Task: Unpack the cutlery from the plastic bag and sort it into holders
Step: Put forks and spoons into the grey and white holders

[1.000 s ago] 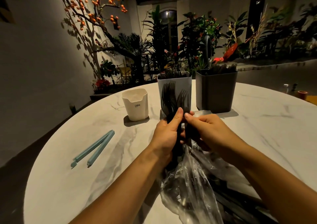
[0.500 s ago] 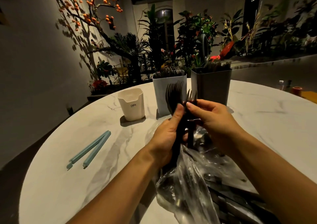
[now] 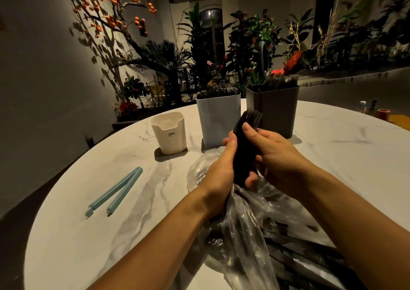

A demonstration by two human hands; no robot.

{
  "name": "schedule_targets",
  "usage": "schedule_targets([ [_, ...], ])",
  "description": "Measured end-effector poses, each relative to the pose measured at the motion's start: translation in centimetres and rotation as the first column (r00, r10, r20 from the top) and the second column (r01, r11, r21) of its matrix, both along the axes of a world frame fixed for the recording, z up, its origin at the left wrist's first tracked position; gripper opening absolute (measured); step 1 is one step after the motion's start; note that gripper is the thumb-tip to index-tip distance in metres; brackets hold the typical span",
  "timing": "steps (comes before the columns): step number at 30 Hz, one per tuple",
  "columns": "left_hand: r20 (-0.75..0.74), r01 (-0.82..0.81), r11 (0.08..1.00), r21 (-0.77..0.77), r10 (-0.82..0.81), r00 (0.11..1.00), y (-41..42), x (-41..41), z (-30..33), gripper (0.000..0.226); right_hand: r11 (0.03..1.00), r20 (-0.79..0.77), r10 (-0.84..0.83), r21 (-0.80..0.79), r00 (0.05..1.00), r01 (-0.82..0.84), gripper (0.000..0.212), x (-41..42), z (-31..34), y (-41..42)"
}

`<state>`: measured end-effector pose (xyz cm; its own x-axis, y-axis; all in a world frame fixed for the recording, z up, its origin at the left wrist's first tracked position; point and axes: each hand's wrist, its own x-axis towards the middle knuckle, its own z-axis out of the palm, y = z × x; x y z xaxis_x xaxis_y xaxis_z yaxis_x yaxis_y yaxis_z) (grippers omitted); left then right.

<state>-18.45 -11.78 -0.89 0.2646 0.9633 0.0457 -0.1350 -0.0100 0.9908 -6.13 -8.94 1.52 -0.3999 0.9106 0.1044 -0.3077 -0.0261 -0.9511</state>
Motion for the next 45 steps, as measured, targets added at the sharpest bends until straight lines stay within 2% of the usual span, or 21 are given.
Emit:
schedule_targets([
  [2,0.054,0.043,0.999,0.022,-0.044,0.998,-0.2,0.1,0.3,0.062,0.996,0.009,-0.064,0.065,0.998,0.064,0.034,0.0,0.3,-0.1],
  [3,0.028,0.037,0.999,0.039,-0.038,0.999,-0.2,0.1,0.2,0.053,0.987,0.009,-0.110,0.119,0.994,0.108,0.031,0.0,0.5,0.0],
  [6,-0.189,-0.051,0.991,0.121,0.074,0.979,0.1,0.0,-0.4,0.021,0.936,-0.020,-0.228,0.270,0.973,0.225,0.026,0.3,0.9,0.2],
  [8,-0.263,-0.034,0.988,0.154,0.074,0.962,0.3,0.2,-0.8,0.012,0.936,-0.071,-0.203,0.278,0.977,0.215,0.026,0.2,1.0,0.1],
  [10,-0.322,-0.065,0.977,0.202,0.129,0.938,0.3,0.6,-0.9,0.019,0.961,-0.110,-0.131,0.232,0.985,0.154,0.031,-0.3,1.0,-0.2],
  [12,-0.363,-0.071,0.953,0.293,0.180,0.914,0.4,0.9,-1.5,0.024,0.953,-0.060,-0.145,0.262,0.988,0.156,0.037,-0.9,0.8,-0.4],
  [14,-0.355,-0.063,0.943,0.327,0.184,0.917,0.2,1.1,-1.8,0.020,0.902,0.011,-0.239,0.374,0.971,0.218,0.021,-1.5,0.6,-0.4],
  [16,-0.324,-0.077,0.949,0.306,0.180,0.929,0.2,1.1,-2.0,0.021,0.860,0.022,-0.303,0.437,0.953,0.264,0.009,-1.9,0.6,-0.4],
  [20,-0.226,-0.199,0.949,0.242,0.255,0.940,1.0,1.5,-2.3,0.027,0.859,0.116,-0.330,0.449,0.937,0.246,0.011,-1.8,-0.6,0.2],
  [22,-0.269,-0.215,0.940,0.264,0.286,0.920,1.4,1.5,-2.6,0.027,0.872,0.154,-0.333,0.425,0.930,0.242,0.014,-2.0,-1.2,0.3],
  [25,-0.321,-0.198,0.941,0.273,0.284,0.903,1.3,1.1,-2.9,0.026,0.883,0.167,-0.352,0.385,0.921,0.268,0.018,-2.2,-1.3,0.2],
  [27,-0.344,-0.185,0.950,0.253,0.267,0.900,1.1,1.0,-2.6,0.022,0.905,0.118,-0.342,0.310,0.932,0.292,0.022,-2.3,-1.1,0.2],
  [30,-0.382,-0.154,0.954,0.256,0.246,0.891,1.0,1.0,-2.2,0.040,0.927,0.039,-0.337,0.190,0.941,0.324,0.024,-2.4,-0.7,0.5],
  [31,-0.385,-0.148,0.957,0.248,0.238,0.891,1.0,1.1,-2.0,0.040,0.924,0.061,-0.346,0.197,0.936,0.328,0.023,-2.5,-0.4,0.7],
  [33,-0.437,-0.132,0.968,0.215,0.216,0.873,1.2,1.0,-1.4,0.027,0.912,0.144,-0.367,0.250,0.919,0.325,0.024,-2.6,0.2,1.1],
  [36,-0.600,-0.064,0.976,0.208,0.179,0.780,1.7,0.3,0.2,0.004,0.886,0.242,-0.409,0.337,0.880,0.319,0.030,-2.7,1.5,1.8],
  [38,-0.638,-0.041,0.970,0.238,0.188,0.747,1.8,0.0,1.5,0.010,0.890,0.271,-0.410,0.328,0.871,0.317,0.026,-2.6,2.7,2.2],
  [42,-0.615,-0.036,0.962,0.272,0.203,0.762,2.4,-0.2,3.7,0.016,0.903,0.330,-0.381,0.334,0.864,0.271,0.028,-2.8,5.3,2.5],
  [45,-0.674,0.002,0.946,0.323,0.229,0.702,3.0,-0.8,4.8,0.018,0.906,0.419,-0.376,0.352,0.827,0.234,0.034,-2.8,6.9,2.5],
])
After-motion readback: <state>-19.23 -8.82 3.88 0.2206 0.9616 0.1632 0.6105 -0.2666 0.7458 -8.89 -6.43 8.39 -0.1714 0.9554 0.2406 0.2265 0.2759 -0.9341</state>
